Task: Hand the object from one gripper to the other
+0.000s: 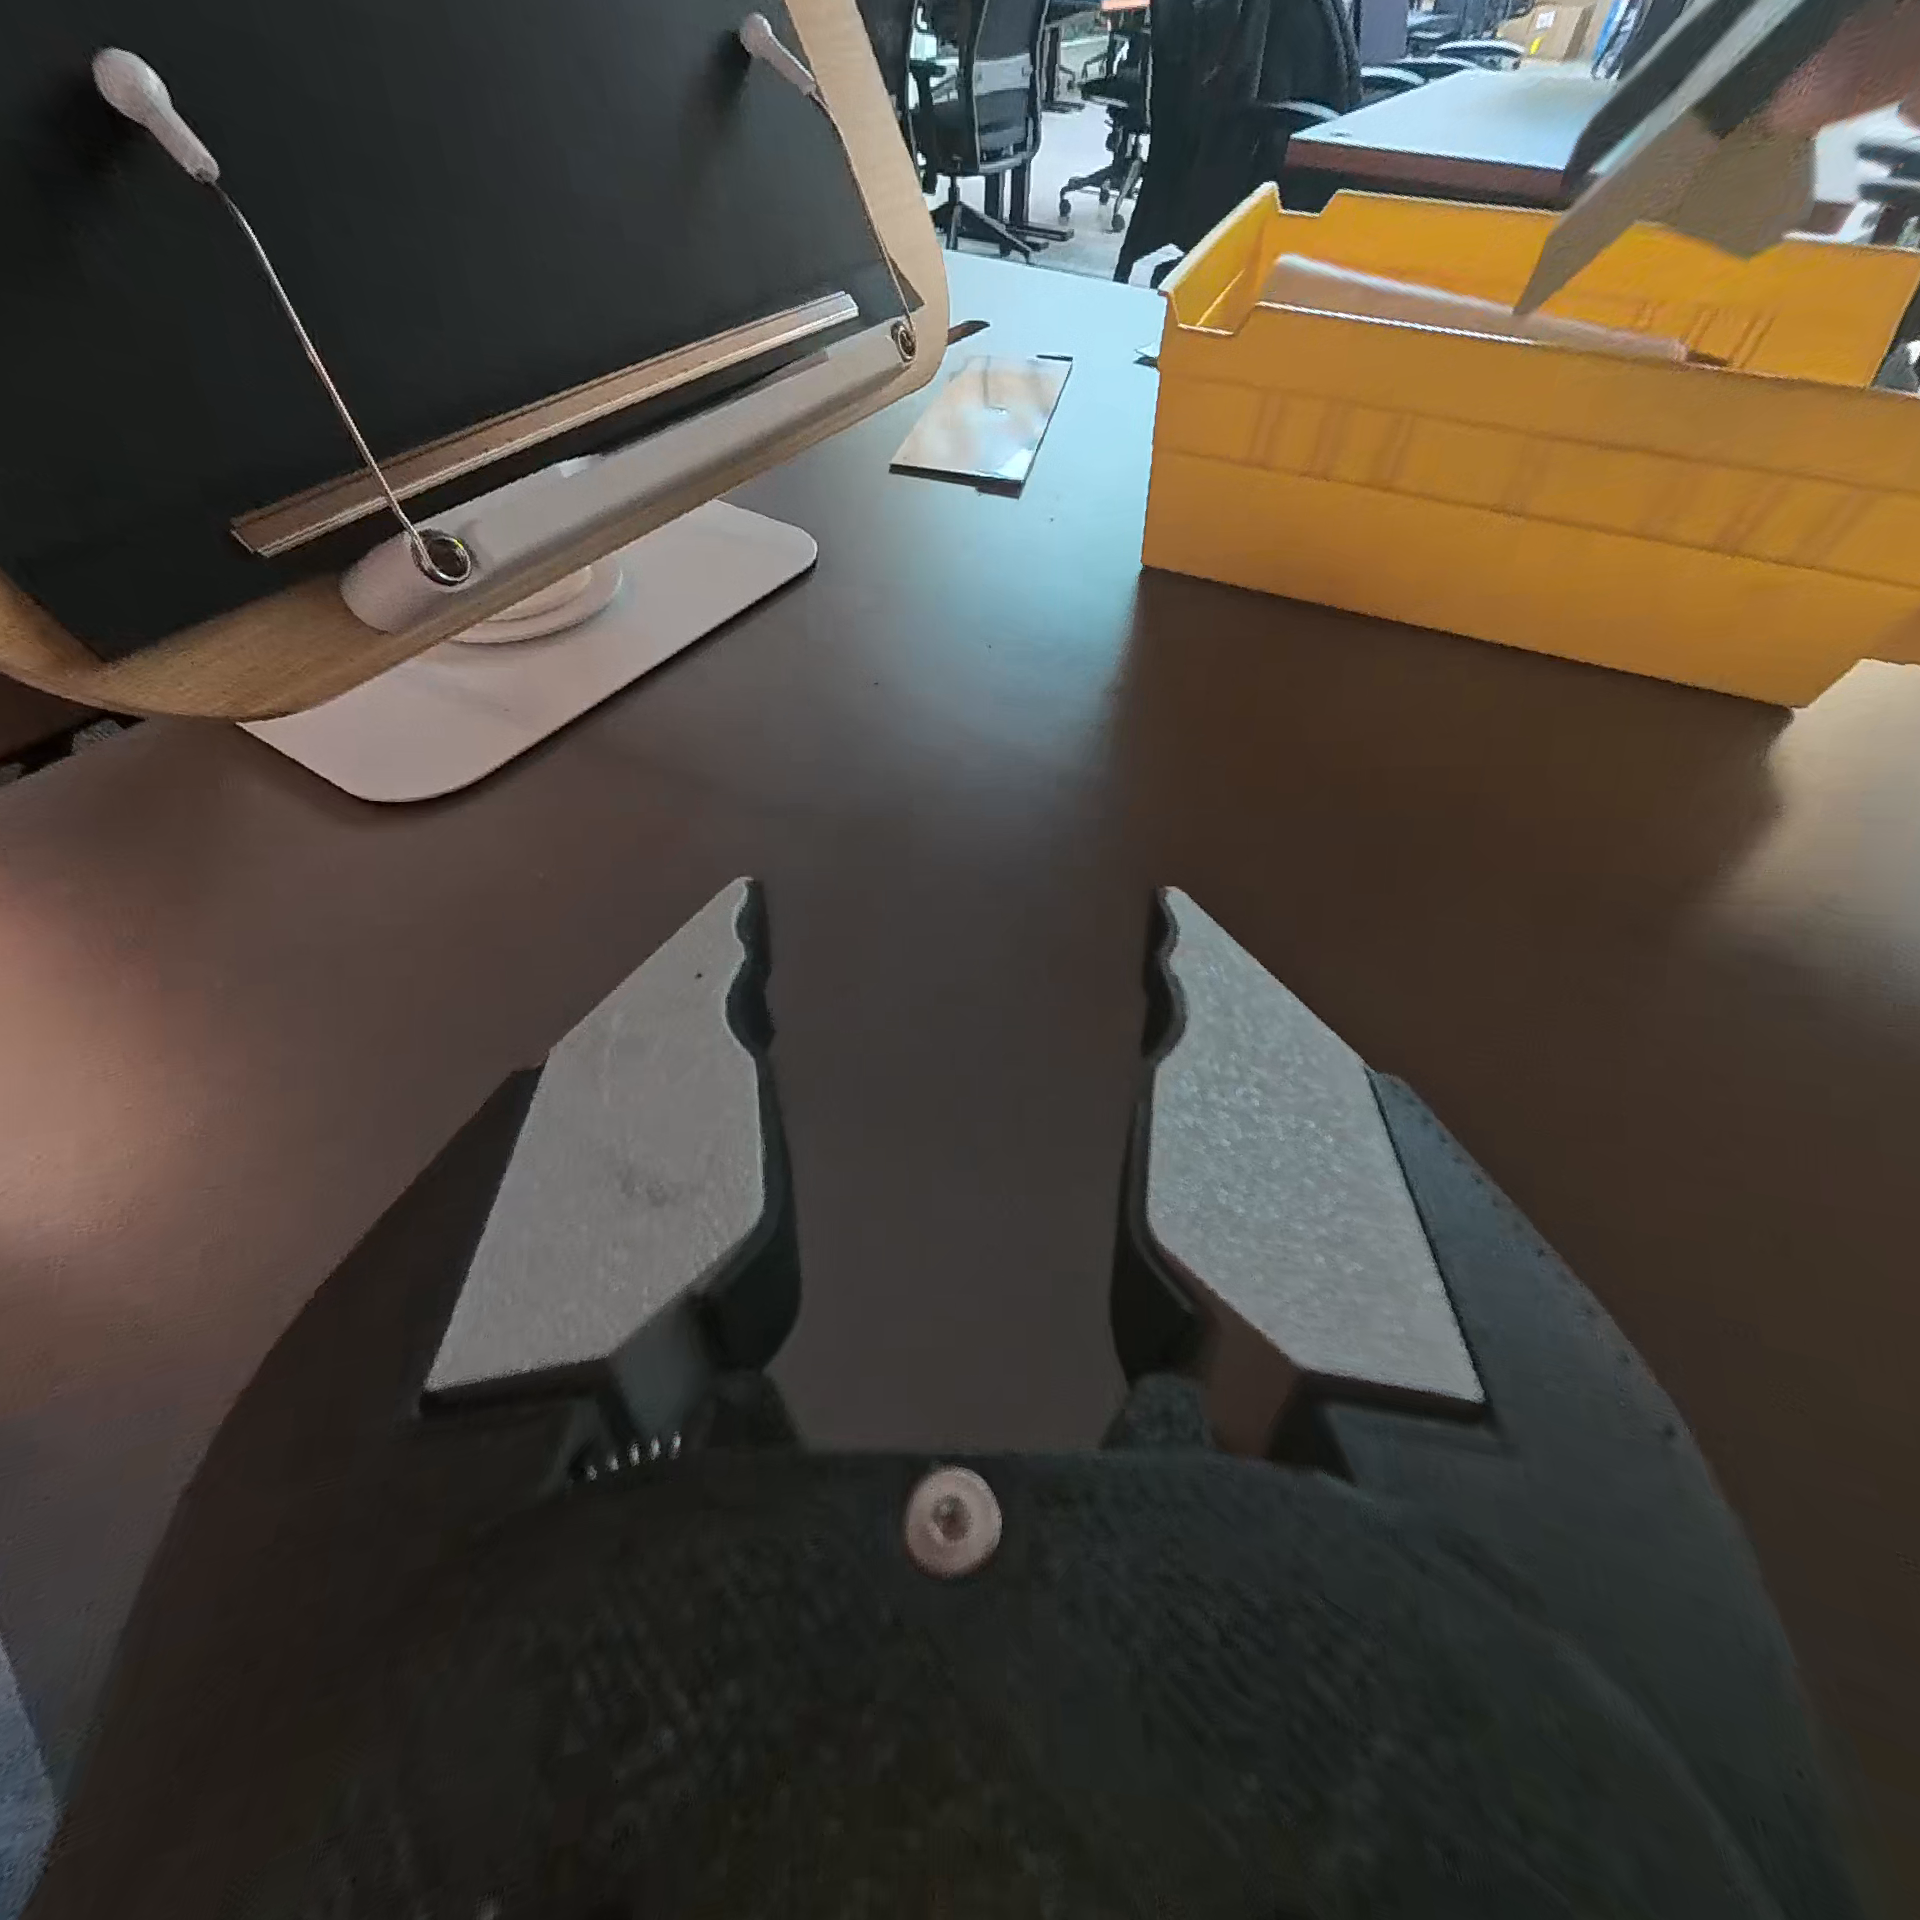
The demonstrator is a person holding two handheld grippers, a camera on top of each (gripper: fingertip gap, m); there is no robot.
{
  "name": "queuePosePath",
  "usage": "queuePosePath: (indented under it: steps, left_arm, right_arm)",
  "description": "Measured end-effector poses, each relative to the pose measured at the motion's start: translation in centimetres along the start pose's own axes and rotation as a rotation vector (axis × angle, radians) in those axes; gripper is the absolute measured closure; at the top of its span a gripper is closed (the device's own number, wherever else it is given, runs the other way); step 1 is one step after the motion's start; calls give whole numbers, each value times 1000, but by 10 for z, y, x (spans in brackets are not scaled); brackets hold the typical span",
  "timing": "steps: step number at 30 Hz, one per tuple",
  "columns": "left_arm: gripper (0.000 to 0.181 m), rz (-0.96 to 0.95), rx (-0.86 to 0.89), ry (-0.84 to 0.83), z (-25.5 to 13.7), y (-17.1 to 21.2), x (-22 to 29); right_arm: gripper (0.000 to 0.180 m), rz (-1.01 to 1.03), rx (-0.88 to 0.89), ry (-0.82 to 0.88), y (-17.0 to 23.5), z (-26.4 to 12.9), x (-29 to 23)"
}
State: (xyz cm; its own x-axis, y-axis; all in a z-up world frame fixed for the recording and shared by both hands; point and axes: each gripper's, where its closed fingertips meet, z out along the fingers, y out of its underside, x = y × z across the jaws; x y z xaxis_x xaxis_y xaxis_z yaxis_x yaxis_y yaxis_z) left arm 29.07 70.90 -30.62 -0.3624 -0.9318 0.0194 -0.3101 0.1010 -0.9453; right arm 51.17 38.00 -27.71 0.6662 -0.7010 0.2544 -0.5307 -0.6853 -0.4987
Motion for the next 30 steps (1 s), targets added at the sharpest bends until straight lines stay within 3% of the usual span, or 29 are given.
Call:
queuePosePath:
  steps: [6,9,15,19,23,26,30]
  left_arm:
    - [113,18,-15,-3,4,3,4]
    - [113,24,-31,-1,7,7,7]
    - [114,35,-18,-27,6,5,2]
    - [122,7,-52,-67,6,12,-9]
    - [121,-21,-90,-66,9,18,-11]
    - [122,1,-86,-110,10,15,-15]
    - [146,46,-44,-130,9,7,-18]
  right_arm:
    - [94,-109,353,-26,-76,-59,-80]
    - [104,-185,495,-174,-102,-71,-152]
    - [103,-252,653,-406,-125,-47,-281]
    - [104,-283,604,-482,-126,-4,-335]
    - [105,-306,511,-499,-123,27,-357]
    - [111,-336,542,-394,-127,34,-345]
    - [112,-389,557,-195,-130,42,-317]
